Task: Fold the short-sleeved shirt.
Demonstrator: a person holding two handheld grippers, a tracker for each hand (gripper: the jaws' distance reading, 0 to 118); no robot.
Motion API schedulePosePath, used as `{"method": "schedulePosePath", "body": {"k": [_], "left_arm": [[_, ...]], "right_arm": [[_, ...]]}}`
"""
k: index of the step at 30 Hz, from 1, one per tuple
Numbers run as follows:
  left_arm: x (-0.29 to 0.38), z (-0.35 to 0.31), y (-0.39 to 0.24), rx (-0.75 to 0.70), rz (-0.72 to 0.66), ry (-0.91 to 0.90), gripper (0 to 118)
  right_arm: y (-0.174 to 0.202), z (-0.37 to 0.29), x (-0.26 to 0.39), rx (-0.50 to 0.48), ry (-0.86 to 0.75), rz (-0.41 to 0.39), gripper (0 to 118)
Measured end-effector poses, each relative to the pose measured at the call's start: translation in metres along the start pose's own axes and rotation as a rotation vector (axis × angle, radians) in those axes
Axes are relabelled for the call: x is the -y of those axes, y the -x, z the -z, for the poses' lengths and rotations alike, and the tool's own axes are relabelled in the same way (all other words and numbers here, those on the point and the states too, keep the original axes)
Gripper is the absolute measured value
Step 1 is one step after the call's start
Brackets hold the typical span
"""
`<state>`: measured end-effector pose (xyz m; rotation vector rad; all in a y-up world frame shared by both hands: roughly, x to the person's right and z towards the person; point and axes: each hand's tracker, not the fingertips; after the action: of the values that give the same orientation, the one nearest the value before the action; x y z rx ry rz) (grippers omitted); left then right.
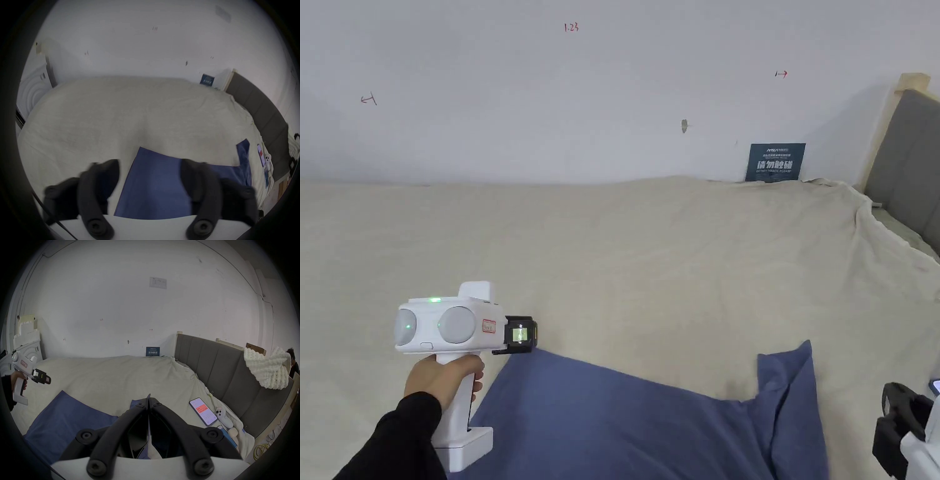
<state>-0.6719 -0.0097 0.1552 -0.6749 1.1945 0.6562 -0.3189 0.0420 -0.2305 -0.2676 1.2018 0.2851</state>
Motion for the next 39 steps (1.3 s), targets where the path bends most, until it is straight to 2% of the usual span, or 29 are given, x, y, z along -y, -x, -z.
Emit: {"method": "schedulePosePath", "body": {"k": [7, 9, 10, 11, 12, 14, 16, 17, 18, 19, 23, 27, 28, 29, 30, 31, 33, 36, 39], "left_arm": [[-0.004, 0.078, -0.01, -0.073, 0.057, 0.104, 97], [-0.005, 0.093, -0.012, -0.086, 0.052, 0.125, 95], [0.0, 0.099, -0.012, -0.093, 0.041, 0.127, 90], [0.001, 0.105, -0.013, -0.099, 0.043, 0.143, 82], [0.002, 0.112, -0.015, -0.105, 0.047, 0.158, 67], [0.009, 0.123, -0.012, -0.099, 0.059, 0.19, 63], [0.008, 0.117, -0.017, -0.12, 0.054, 0.164, 48], [0.007, 0.113, -0.018, -0.109, 0.054, 0.164, 35], [0.008, 0.117, -0.016, -0.111, 0.063, 0.162, 16], [0.008, 0.117, -0.017, -0.111, 0.084, 0.161, 4], [0.01, 0.097, -0.018, -0.076, 0.076, 0.138, 1], [0.009, 0.066, -0.012, -0.007, 0.024, 0.069, 1], [0.008, 0.059, -0.011, -0.003, 0.026, 0.063, 1], [0.008, 0.051, -0.011, 0.002, 0.026, 0.056, 1], [0.008, 0.046, -0.01, 0.008, 0.026, 0.05, 1], [0.008, 0.04, -0.009, 0.016, 0.024, 0.043, 1], [0.006, 0.032, -0.007, 0.025, 0.025, 0.036, 1], [0.005, 0.028, -0.005, 0.022, 0.035, 0.027, 1], [0.003, 0.028, 0.0, 0.02, 0.035, 0.027, 1]], "right_arm": [[0.0, 0.037, 0.013, 0.012, 0.048, 0.0, 0], [-0.001, 0.04, 0.017, 0.017, 0.054, -0.003, 0], [-0.001, 0.043, 0.019, 0.021, 0.058, -0.004, 0], [-0.003, 0.045, 0.021, 0.023, 0.063, -0.002, 0], [-0.005, 0.046, 0.024, 0.022, 0.069, 0.0, 0], [-0.007, 0.048, 0.028, 0.026, 0.085, 0.0, 0], [-0.009, 0.047, 0.032, 0.032, 0.1, -0.005, 0], [-0.011, 0.047, 0.033, 0.032, 0.11, -0.002, 0], [-0.013, 0.048, 0.034, 0.029, 0.121, 0.004, 0], [-0.015, 0.049, 0.034, 0.027, 0.132, 0.013, 0], [-0.024, 0.063, 0.032, 0.02, 0.212, 0.041, 0], [-0.031, 0.098, 0.035, -0.023, 0.363, 0.079, 2], [-0.033, 0.109, 0.038, -0.028, 0.397, 0.09, 6], [-0.034, 0.121, 0.042, -0.03, 0.435, 0.097, 17], [-0.034, 0.131, 0.046, -0.035, 0.459, 0.101, 33], [-0.035, 0.144, 0.052, -0.04, 0.492, 0.116, 43], [-0.033, 0.166, 0.063, -0.021, 0.553, 0.105, 55], [-0.025, 0.194, 0.078, -0.007, 0.625, 0.086, 56], [-0.014, 0.211, 0.088, 0.011, 0.67, 0.034, 56]]}}
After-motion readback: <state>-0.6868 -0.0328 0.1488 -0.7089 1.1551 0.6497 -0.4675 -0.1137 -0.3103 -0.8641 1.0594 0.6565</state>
